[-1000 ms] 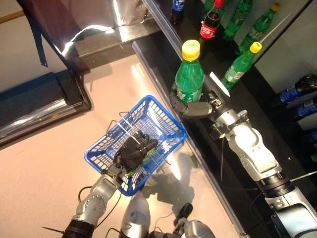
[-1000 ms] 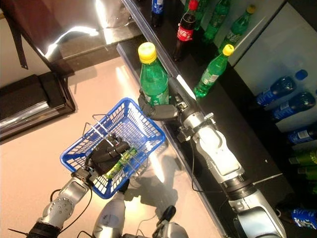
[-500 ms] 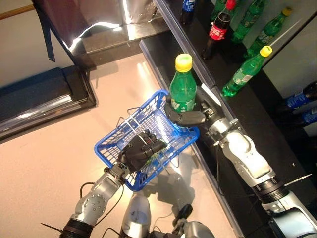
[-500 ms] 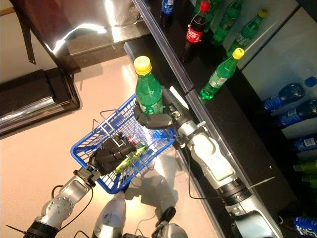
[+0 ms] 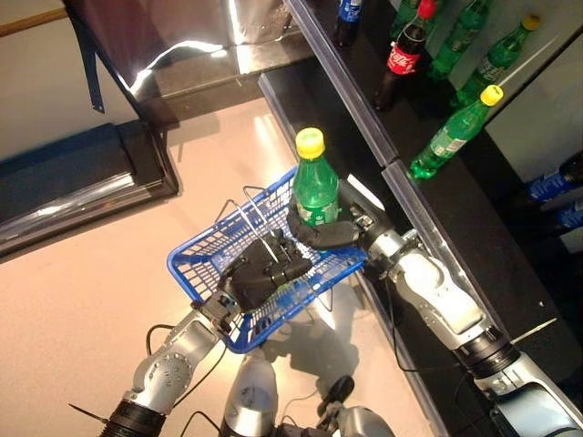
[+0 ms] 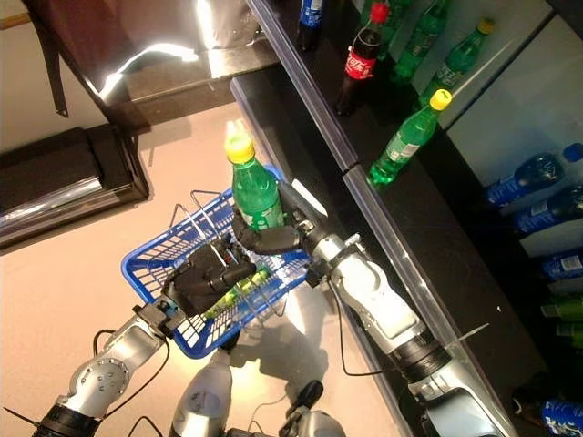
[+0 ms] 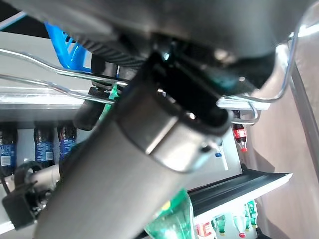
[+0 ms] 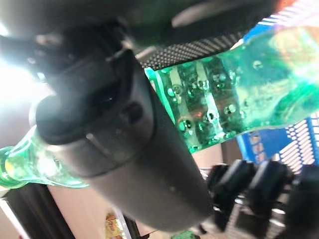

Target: Pick up the drink and place into the basket.

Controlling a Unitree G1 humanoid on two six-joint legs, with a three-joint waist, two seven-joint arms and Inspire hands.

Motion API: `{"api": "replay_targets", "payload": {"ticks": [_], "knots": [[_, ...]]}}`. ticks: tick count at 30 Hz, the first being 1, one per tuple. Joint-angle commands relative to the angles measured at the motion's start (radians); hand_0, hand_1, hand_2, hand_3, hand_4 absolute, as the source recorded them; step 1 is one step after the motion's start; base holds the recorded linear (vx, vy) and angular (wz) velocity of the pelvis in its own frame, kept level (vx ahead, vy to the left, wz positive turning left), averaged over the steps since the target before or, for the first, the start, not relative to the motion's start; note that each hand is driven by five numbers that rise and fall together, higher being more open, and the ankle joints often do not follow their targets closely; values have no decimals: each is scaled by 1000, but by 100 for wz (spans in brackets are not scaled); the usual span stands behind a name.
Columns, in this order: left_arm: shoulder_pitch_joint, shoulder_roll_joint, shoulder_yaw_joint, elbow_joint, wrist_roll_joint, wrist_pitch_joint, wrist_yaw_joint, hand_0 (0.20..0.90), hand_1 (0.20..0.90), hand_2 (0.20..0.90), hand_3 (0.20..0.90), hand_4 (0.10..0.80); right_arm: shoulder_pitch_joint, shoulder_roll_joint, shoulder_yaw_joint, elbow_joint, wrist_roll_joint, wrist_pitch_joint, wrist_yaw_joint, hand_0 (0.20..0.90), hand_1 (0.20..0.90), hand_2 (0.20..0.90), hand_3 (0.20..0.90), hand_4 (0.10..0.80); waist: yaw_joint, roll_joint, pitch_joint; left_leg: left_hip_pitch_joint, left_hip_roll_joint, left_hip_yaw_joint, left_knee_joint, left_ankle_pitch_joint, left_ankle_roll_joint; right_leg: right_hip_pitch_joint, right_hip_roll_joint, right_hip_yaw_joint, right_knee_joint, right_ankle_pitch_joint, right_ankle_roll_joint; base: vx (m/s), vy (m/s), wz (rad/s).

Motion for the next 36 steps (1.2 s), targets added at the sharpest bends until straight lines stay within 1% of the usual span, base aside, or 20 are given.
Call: {"api": "replay_targets", "payload": {"ticks": [1,11,16,18,21,22,33,36], "knots": [[-164,-108,-90,-308,-93,-119,-247,300,300,300,200,100,27,54,65,32,2,-114,-10,300,300,300,200,100,4,-9,-396,-4,-9,18,-20,-12,2,32,-4,-22,16,-20,1,5,-2,12],[-184,-103,-98,-335,-94,-85,-296,300,300,300,200,100,6,53,91,215,-157,-107,-42,300,300,300,200,100,31,-10,-396,-2,-11,-2,-20,-14,-1,43,-4,-35,18,-25,-1,5,-2,3],[-190,-102,-102,-346,-99,-66,-314,300,300,300,200,100,-24,34,109,254,-241,-76,-66,300,300,300,200,100,41,-12,-399,-4,-13,-13,-20,-12,-3,45,-3,-43,19,-26,-1,6,-2,6],[-196,-105,-106,-345,-96,-57,-326,300,300,300,200,100,-36,34,116,280,-283,-79,-74,300,300,300,200,100,45,-12,-399,-5,-15,-20,-20,-12,-2,47,-2,-44,17,-26,-2,11,-3,10],[-199,-104,-109,-348,-95,-52,-332,300,300,300,200,100,-47,31,125,288,-288,-74,-77,300,300,300,200,100,48,-13,-400,-6,-15,-22,-20,-11,-3,48,-1,-46,17,-27,-2,3,2,7],[-205,-107,-117,-351,-93,-43,-343,300,300,300,200,100,-56,31,130,300,-357,-74,-79,300,300,300,200,100,50,-11,-402,-8,-16,-26,-20,-9,-3,46,-1,-48,21,-28,-3,0,0,0],[-238,-114,-158,-362,-78,-28,-370,300,300,300,200,100,-157,5,209,304,-584,-33,-121,300,300,300,200,100,57,-9,-403,-10,-22,-36,-20,-8,-2,47,1,-50,22,-30,-4,0,0,0],[-248,-112,-169,-367,-76,-27,-370,300,300,300,200,100,-191,-6,233,289,-655,-5,-129,300,300,300,200,100,58,-10,-403,-10,-22,-37,-20,-8,-2,47,2,-50,25,-32,-4,0,0,0]]}}
